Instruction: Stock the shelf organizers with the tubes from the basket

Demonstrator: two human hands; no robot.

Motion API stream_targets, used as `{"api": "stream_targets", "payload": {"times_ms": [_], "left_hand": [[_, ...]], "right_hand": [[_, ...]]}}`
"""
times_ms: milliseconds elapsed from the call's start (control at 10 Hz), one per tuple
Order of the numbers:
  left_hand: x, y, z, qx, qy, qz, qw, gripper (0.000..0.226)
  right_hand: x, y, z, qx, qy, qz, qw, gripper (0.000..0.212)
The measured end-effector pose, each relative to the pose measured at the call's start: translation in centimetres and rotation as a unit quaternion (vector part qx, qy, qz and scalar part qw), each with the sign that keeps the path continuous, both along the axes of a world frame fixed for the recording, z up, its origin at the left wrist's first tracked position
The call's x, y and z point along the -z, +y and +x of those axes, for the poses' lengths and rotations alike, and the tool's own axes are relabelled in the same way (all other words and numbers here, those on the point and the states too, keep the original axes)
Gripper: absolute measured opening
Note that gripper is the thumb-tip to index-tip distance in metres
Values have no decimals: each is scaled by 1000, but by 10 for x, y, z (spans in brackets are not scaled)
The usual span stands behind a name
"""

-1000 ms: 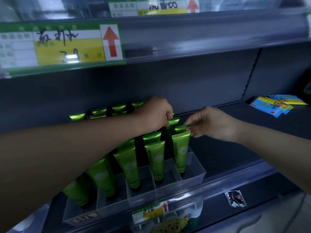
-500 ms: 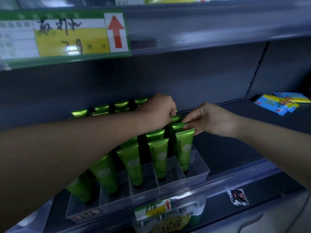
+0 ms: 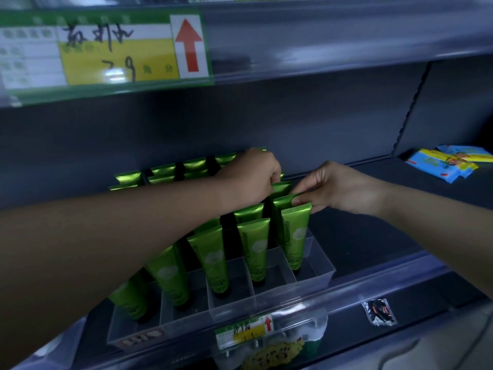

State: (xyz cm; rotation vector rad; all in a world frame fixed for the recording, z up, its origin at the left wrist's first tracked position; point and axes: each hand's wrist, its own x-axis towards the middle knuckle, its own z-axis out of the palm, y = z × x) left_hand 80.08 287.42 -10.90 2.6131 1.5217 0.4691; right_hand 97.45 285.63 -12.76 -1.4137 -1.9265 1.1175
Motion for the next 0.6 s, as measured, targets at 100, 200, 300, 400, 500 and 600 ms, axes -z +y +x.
{"api": "stream_targets", "payload": {"times_ms": [100,200,300,400,500,600], "left_hand": [[0,1,0,0,4,1,1000,16],[0,1,-1,2,6,1,1000,17],[-1,0,-4,12,3,0,1000,19],[-3,-2,-8,19,3,1,1000,17],[-4,-6,-15,22,-17,14,1000,19],[-5,-12,-26,22,-17,20,999,21]], "right_hand": [[-1,1,1,-1,0,-6,1000,19],[-3,1,4,-2,-1,-17,1000,19],[-5,1,9,-2,5,-19,1000,15],[-8,0,13,2,13,-14,1000,10],[-12,-2,11,10,12,20,1000,14],[-14,-6,4,71,-6,85,994,22]]}}
